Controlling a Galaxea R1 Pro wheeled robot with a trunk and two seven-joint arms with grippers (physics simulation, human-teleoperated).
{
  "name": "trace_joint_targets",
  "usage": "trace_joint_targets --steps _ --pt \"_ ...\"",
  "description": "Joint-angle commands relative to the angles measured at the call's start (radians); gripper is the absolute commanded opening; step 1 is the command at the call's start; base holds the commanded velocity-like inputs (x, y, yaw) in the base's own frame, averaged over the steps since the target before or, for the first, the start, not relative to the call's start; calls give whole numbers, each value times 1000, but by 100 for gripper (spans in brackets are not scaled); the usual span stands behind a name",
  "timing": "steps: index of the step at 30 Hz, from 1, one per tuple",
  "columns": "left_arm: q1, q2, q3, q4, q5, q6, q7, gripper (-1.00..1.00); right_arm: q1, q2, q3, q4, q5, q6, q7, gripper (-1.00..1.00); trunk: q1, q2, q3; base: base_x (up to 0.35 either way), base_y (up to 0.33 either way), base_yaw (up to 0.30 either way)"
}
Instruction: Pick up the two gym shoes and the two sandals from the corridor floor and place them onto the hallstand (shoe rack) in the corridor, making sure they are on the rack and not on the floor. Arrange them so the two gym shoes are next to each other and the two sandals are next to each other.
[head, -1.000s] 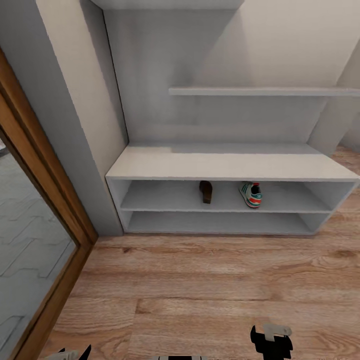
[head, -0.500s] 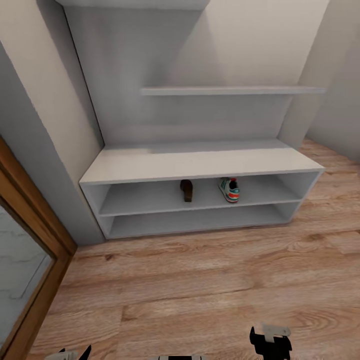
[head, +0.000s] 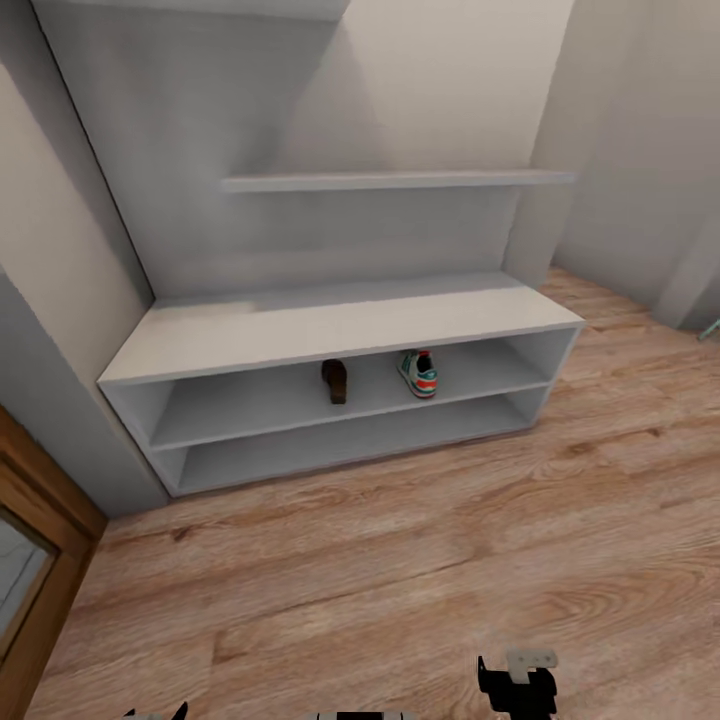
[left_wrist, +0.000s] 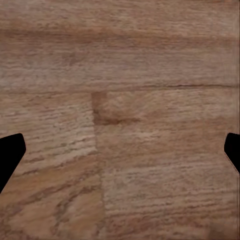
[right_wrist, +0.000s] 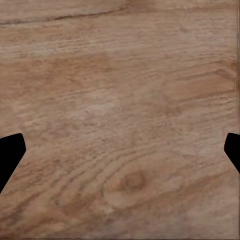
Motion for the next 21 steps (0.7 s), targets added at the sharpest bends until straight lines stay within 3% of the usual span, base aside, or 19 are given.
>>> trace_joint_targets --steps 1,18,21 --pt "-1 -1 8 1 -7 -3 -7 100 -1 1 -7 1 10 -3 -3 100 0 0 -1 0 0 -267" --pt "-1 -2 9 4 -13 -4 -7 100 13 -5 -12 -2 7 -4 -4 100 0 0 -1 0 0 -267" --pt "-1 -2 7 5 -13 -4 -7 100 13 -8 -12 -2 -12 -4 -5 100 0 0 -1 0 0 -267"
